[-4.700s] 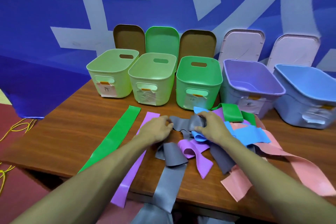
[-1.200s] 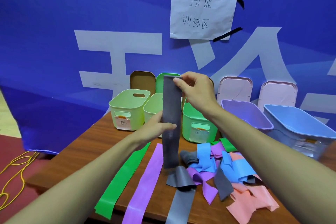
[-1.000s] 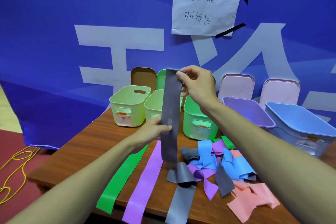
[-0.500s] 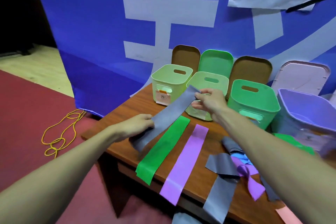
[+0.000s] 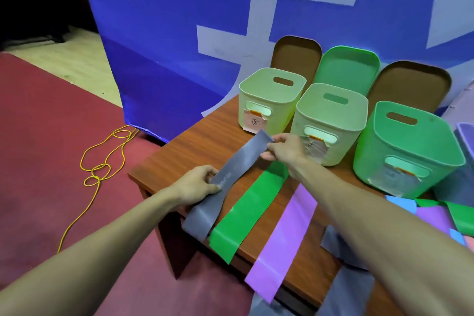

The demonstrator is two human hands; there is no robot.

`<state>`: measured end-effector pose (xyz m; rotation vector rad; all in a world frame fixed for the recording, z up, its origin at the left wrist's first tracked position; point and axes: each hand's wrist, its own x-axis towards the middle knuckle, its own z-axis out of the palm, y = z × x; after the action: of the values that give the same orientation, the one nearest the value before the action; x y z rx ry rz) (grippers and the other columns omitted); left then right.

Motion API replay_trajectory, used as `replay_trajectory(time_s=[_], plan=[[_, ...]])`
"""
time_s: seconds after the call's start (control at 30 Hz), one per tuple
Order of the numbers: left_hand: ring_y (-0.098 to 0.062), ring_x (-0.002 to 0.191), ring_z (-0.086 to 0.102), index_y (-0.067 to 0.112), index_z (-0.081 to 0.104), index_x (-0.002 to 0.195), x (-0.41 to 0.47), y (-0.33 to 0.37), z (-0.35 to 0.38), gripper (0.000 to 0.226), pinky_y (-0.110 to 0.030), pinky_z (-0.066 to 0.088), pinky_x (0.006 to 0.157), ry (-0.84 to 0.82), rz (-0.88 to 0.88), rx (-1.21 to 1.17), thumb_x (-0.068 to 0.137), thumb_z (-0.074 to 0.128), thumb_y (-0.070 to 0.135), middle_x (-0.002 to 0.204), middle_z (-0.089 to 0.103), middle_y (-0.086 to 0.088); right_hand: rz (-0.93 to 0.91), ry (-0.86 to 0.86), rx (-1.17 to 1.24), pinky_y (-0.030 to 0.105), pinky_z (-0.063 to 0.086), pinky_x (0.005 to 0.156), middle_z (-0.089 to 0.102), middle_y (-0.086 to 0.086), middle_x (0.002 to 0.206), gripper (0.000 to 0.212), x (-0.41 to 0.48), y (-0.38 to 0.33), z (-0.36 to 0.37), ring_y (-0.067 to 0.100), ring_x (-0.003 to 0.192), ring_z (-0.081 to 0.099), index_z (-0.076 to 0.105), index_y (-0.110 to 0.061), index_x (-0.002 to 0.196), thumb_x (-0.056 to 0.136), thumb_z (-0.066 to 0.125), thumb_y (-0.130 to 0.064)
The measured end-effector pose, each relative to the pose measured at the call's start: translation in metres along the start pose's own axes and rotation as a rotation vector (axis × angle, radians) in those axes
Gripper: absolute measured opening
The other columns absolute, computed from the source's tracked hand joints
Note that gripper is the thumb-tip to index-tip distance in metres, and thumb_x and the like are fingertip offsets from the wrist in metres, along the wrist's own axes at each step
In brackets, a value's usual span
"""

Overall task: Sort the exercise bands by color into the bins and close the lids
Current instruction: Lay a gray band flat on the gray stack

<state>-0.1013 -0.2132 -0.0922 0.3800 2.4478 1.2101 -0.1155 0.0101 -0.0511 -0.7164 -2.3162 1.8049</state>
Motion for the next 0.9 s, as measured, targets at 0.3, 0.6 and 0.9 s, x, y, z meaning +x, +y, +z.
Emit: replay_trajectory(time_s=[0.3, 0.6, 0.9], plan=[[-0.025, 0.11, 0.049, 0.016, 0.05, 0.128, 0.006, -0.003, 0.0, 0.048, -0.042, 0.046, 0.095, 0.076, 0.035, 0.545, 0.085, 0.064, 0.03, 0.115, 0.038, -0.002, 0.051, -0.091, -0.023, 0.027, 0.06, 0.07, 0.067, 0.014, 0.079, 0.014, 0.001, 0.015, -0.011, 0.019, 0.07, 0.069, 0.06, -0.009, 0.085, 0.09, 0.055, 0.003], [-0.024, 0.122, 0.038, 0.022, 0.057, 0.125, 0.001, 0.052, 0.053, 0.037, -0.039, 0.033, 0.106, 0.059, 0.296, 0.555, 0.089, 0.055, 0.022, 0.124, 0.047, -0.006, -0.211, -0.145, -0.51, 0.032, 0.054, 0.067, 0.066, 0.012, 0.084, 0.013, -0.04, 0.015, -0.093, 0.02, 0.072, 0.061, 0.065, -0.012, 0.088, 0.088, 0.056, -0.003], [-0.028, 0.112, 0.052, 0.02, 0.068, 0.112, -0.02, 0.103, 0.146, 0.027, -0.038, 0.042, 0.095, -0.064, 0.513, 0.519, 0.093, 0.051, 0.027, 0.114, 0.061, -0.01, -0.289, -0.289, -1.073, 0.025, 0.042, 0.072, 0.073, 0.007, 0.091, 0.031, -0.101, 0.039, -0.164, 0.018, 0.082, 0.062, 0.073, -0.01, 0.093, 0.091, 0.058, -0.037]])
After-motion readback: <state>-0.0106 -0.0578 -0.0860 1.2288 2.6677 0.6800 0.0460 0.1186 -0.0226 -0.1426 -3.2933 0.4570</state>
